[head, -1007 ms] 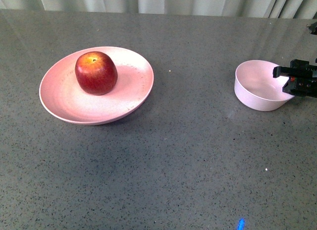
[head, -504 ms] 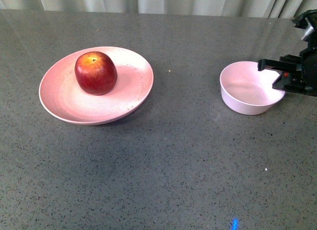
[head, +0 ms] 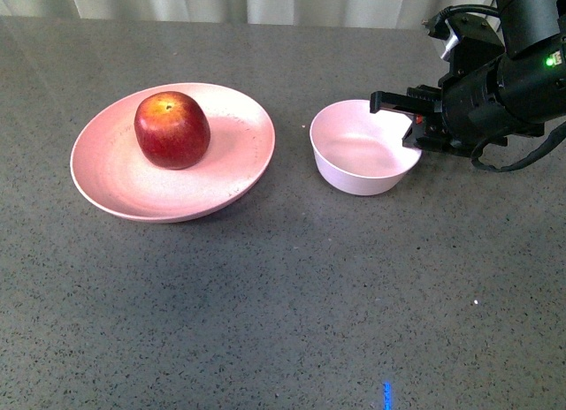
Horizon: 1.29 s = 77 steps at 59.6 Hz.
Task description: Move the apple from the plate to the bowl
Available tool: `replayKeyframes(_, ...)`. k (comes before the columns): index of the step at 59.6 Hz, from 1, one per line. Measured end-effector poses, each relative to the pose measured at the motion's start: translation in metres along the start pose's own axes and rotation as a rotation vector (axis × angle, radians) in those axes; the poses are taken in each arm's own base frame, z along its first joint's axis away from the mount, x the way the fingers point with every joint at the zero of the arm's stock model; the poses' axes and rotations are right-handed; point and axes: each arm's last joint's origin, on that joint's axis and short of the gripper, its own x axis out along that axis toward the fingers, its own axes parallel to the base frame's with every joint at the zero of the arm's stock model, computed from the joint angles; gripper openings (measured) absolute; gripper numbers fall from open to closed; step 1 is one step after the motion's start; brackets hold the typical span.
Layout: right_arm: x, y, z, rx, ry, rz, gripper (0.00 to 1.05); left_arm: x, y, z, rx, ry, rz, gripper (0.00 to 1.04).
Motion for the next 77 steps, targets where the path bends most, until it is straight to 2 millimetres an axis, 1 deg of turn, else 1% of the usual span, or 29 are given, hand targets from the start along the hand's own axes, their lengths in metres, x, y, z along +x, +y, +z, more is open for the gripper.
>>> replayKeyframes(9,0.000,0.000,-0.001,0.004,0.004,-0.001,0.02,0.000,0.000,0.000,0.000,0.000,0.000,0.96)
replayKeyframes(10,0.000,0.000,-0.002,0.003,0.006,0.000,0.03,0.000,0.000,0.000,0.000,0.000,0.000,0.96)
replayKeyframes(17,0.001,-0.002,-0.007,0.005,0.020,0.007,0.29,0.000,0.000,0.000,0.000,0.000,0.000,0.96)
replayKeyframes(25,0.000,-0.004,-0.009,0.010,0.013,0.001,0.47,0.000,0.000,0.000,0.000,0.000,0.000,0.96)
replayKeyframes(26,-0.001,-0.005,-0.008,0.011,0.009,-0.003,0.50,0.000,0.000,0.000,0.000,0.000,0.000,0.96)
replayKeyframes(31,-0.006,-0.008,-0.007,0.015,-0.014,-0.017,0.61,0.000,0.000,0.000,0.000,0.000,0.000,0.96)
replayKeyframes(35,-0.017,-0.010,-0.004,0.018,-0.055,-0.032,0.71,0.000,0.000,0.000,0.000,0.000,0.000,0.96)
replayKeyframes(37,-0.022,-0.011,-0.002,0.016,-0.074,-0.040,0.75,0.000,0.000,0.000,0.000,0.000,0.000,0.96)
replayKeyframes(38,-0.027,-0.012,0.001,0.014,-0.095,-0.048,0.78,0.000,0.000,0.000,0.000,0.000,0.000,0.96)
replayKeyframes(40,-0.033,-0.012,0.003,0.013,-0.118,-0.057,0.82,0.000,0.000,0.000,0.000,0.000,0.000,0.96)
replayKeyframes(43,-0.051,-0.013,0.010,0.007,-0.180,-0.062,0.90,0.000,0.000,0.000,0.000,0.000,0.000,0.96)
replayKeyframes(45,-0.058,-0.013,0.012,0.004,-0.207,-0.066,0.94,0.000,0.000,0.000,0.000,0.000,0.000,0.96)
replayKeyframes(47,-0.073,-0.013,0.016,-0.003,-0.267,-0.080,0.97,0.000,0.000,0.000,0.000,0.000,0.000,0.96)
replayKeyframes(50,-0.097,-0.013,0.018,-0.018,-0.351,-0.091,0.95,0.000,0.000,0.000,0.000,0.000,0.000,0.96)
replayKeyframes(51,-0.105,-0.014,0.016,-0.026,-0.402,-0.106,0.94,0.000,0.000,0.000,0.000,0.000,0.000,0.96)
replayKeyframes(53,-0.119,-0.015,0.012,-0.056,-0.545,-0.132,0.88,0.000,0.000,0.000,0.000,0.000,0.000,0.96)
replayKeyframes(54,-0.130,-0.016,0.007,-0.084,-0.642,-0.144,0.82,0.000,0.000,0.000,0.000,0.000,0.000,0.96)
replayKeyframes(57,-0.149,-0.022,-0.008,-0.111,-0.772,-0.138,0.72,0.000,0.000,0.000,0.000,0.000,0.000,0.96)
replayKeyframes(59,-0.161,-0.027,-0.019,-0.128,-0.834,-0.140,0.63,0.000,0.000,0.000,0.000,0.000,0.000,0.96)
replayKeyframes(60,-0.163,-0.028,-0.021,-0.130,-0.841,-0.140,0.61,0.000,0.000,0.000,0.000,0.000,0.000,0.96)
replayKeyframes(64,-0.173,-0.035,-0.035,-0.139,-0.856,-0.151,0.49,0.000,0.000,0.000,0.000,0.000,0.000,0.96)
replayKeyframes(70,-0.177,-0.043,-0.054,-0.146,-0.835,-0.160,0.33,0.000,0.000,0.000,0.000,0.000,0.000,0.96)
replayKeyframes(72,-0.179,-0.046,-0.061,-0.151,-0.826,-0.162,0.26,0.000,0.000,0.000,0.000,0.000,0.000,0.96)
replayKeyframes(75,-0.182,-0.048,-0.068,-0.155,-0.821,-0.162,0.19,0.000,0.000,0.000,0.000,0.000,0.000,0.96)
replayKeyframes(77,-0.185,-0.050,-0.073,-0.157,-0.823,-0.162,0.12,0.000,0.000,0.000,0.000,0.000,0.000,0.96)
